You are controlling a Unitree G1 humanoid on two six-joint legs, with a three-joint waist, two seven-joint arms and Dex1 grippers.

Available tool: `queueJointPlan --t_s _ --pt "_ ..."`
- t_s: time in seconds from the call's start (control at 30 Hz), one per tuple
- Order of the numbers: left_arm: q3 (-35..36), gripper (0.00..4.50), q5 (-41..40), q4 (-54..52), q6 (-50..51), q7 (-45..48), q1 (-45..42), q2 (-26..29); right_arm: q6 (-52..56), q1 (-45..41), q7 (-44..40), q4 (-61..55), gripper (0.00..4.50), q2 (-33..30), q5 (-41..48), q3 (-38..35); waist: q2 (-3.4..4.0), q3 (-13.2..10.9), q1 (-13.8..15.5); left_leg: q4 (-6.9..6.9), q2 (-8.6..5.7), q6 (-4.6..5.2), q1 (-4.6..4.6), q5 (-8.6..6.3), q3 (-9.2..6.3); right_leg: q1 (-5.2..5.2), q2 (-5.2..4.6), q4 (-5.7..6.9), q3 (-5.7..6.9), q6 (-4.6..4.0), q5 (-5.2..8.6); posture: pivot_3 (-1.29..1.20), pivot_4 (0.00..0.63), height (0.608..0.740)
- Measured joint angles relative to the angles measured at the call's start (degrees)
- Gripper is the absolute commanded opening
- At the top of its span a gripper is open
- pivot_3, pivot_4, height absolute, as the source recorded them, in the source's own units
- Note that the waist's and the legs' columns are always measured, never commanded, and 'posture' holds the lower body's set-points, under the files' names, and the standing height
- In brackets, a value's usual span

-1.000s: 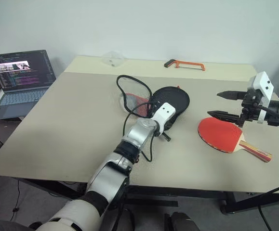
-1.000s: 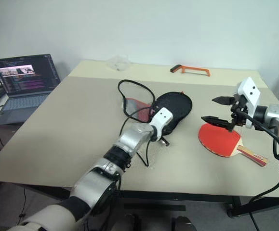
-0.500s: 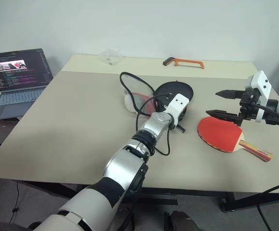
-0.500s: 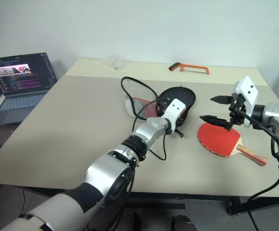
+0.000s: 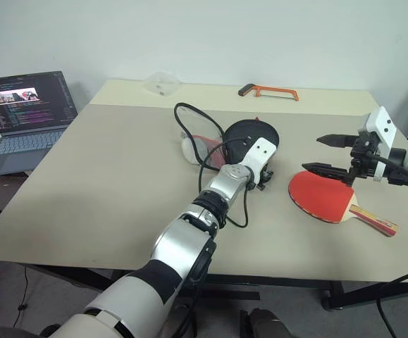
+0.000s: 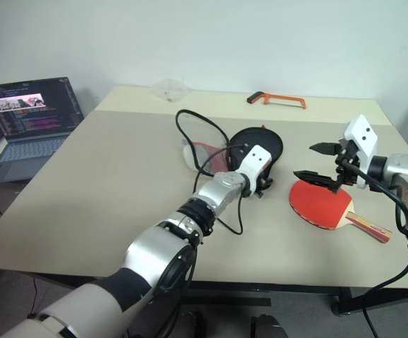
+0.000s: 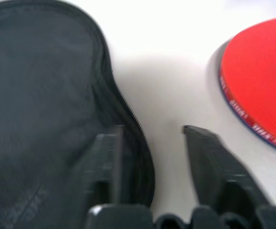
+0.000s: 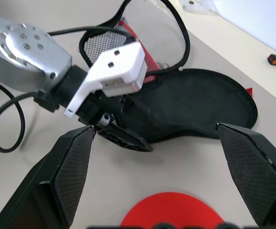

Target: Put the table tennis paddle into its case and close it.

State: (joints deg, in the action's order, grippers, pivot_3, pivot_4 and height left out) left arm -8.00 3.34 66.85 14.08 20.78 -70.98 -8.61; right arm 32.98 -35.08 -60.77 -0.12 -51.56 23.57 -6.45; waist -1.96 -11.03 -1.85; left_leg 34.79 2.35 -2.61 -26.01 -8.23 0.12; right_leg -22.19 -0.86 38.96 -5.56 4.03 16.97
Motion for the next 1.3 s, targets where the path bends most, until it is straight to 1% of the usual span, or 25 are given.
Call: queueJointPlan --t_s 0.03,0.1,0.13,0.2,0.27,0.37,0.47,0.53,0.67,0.8,0.87,0.97,1.1,1.3 --pt "0.0 3.61 0.0 -0.8 0.4 0.2 0.2 0.1 0.0 0.1 0.1 0.3 4.50 -0.1 -0.1 0.0 0.00 0.0 0.0 0.00 0.00 0.00 0.00 0.00 0.00 0.00 0.00 0.00 0.00 0.00 0.00 0.00 0.150 0.740" --pt "0.2 4.36 -0.5 -4.4 1.7 2.1 1.5 0.9 0.2 0.6 0.6 0.5 4.50 -0.9 -0.4 -0.1 0.02 0.0 0.0 -0.01 0.00 0.00 0.00 0.00 0.00 -0.01 0.00 0.01 0.00 0.00 0.00 0.00 0.150 0.740" --pt "0.2 4.49 -1.0 -7.8 3.1 4.0 2.7 1.6 0.7 1.0 0.9 0.6 4.50 -2.0 -0.8 -0.1 0.03 0.0 0.0 -0.02 0.00 0.00 0.00 0.00 0.00 -0.02 0.00 0.01 0.00 -0.01 0.00 0.00 0.150 0.740" --pt "-0.4 4.49 -1.6 -16.8 6.2 8.5 5.9 4.8 1.6 1.7 2.0 1.7 4.50 -4.7 -2.4 -0.3 0.05 0.0 -0.2 -0.04 0.04 0.00 0.01 0.00 0.02 -0.03 0.00 0.02 -0.02 -0.02 0.00 0.00 0.150 0.740" --pt "-0.5 4.49 -3.5 -27.3 10.6 14.0 9.6 10.0 2.5 2.7 3.7 4.0 4.50 -7.2 -4.7 -0.5 0.07 0.0 -0.5 -0.07 0.09 -0.01 0.06 0.01 0.05 -0.03 0.02 0.06 -0.02 -0.07 0.01 0.00 0.150 0.740" --pt "-0.8 4.49 -6.1 -41.6 15.4 23.0 15.5 20.0 4.3 5.1 5.2 6.2 4.50 -10.2 -7.4 -0.4 0.17 0.0 -1.0 -0.08 0.14 -0.01 0.11 0.01 0.05 0.00 0.05 0.10 -0.02 -0.10 0.03 0.00 0.150 0.740" --pt "-0.7 4.49 -7.7 -49.2 16.8 30.8 20.3 30.1 6.4 7.6 5.3 8.0 4.50 -11.6 -9.1 -0.1 0.18 0.1 -1.4 -0.02 0.15 -0.01 0.12 0.01 0.04 0.03 0.06 0.10 -0.01 -0.11 0.03 0.00 0.150 0.740" --pt "-0.6 4.49 -8.3 -50.8 16.7 34.2 22.1 33.9 6.6 8.2 5.4 9.5 4.50 -11.6 -9.4 -0.1 0.19 0.0 -1.3 0.09 0.13 0.00 0.12 0.01 0.05 0.09 0.03 0.08 -0.01 -0.08 0.02 0.00 0.150 0.740" --pt "-0.6 4.49 -11.7 -54.0 15.6 40.4 24.4 36.9 6.3 9.0 3.7 10.4 4.50 -11.8 -9.5 0.1 0.18 0.0 -0.8 0.22 0.12 0.03 0.11 0.03 0.05 0.17 -0.01 0.03 -0.01 0.01 -0.03 0.00 0.150 0.740" --pt "1.6 4.49 -16.7 -58.0 13.8 48.1 26.7 43.3 8.0 9.3 1.0 12.2 4.50 -13.3 -9.6 1.8 0.19 0.1 -1.2 0.19 0.21 0.04 0.15 0.04 0.06 0.15 0.05 0.05 0.00 -0.06 0.01 0.00 0.150 0.740" --pt "2.9 4.49 -18.0 -58.2 13.2 50.3 27.8 46.1 8.4 9.4 0.5 14.0 4.50 -13.2 -10.4 3.6 0.20 0.1 -1.5 0.18 0.24 0.04 0.17 0.04 0.06 0.13 0.08 0.07 0.00 -0.08 0.02 0.00 0.150 0.740" --pt "3.3 4.49 -18.7 -58.2 12.1 51.6 29.3 48.8 8.5 9.3 -0.1 16.2 4.50 -12.7 -11.4 5.8 0.20 0.1 -1.5 0.18 0.24 0.04 0.16 0.04 0.08 0.12 0.08 0.08 -0.02 -0.08 0.02 0.00 0.150 0.740" --pt "3.4 4.49 -18.5 -58.0 11.5 51.4 30.8 50.5 8.5 7.4 -0.5 18.2 4.50 -11.7 -13.1 8.6 0.20 0.1 -1.5 0.19 0.24 0.04 0.16 0.04 0.10 0.11 0.07 0.08 -0.02 -0.07 0.02 0.00 0.150 0.740" --pt "3.4 4.49 -18.6 -58.4 11.9 49.8 32.0 50.6 8.3 3.8 -1.3 21.3 4.50 -9.6 -15.5 12.1 0.20 0.1 -1.4 0.18 0.24 0.04 0.15 0.04 0.10 0.10 0.08 0.08 -0.02 -0.08 0.03 0.00 0.150 0.740"
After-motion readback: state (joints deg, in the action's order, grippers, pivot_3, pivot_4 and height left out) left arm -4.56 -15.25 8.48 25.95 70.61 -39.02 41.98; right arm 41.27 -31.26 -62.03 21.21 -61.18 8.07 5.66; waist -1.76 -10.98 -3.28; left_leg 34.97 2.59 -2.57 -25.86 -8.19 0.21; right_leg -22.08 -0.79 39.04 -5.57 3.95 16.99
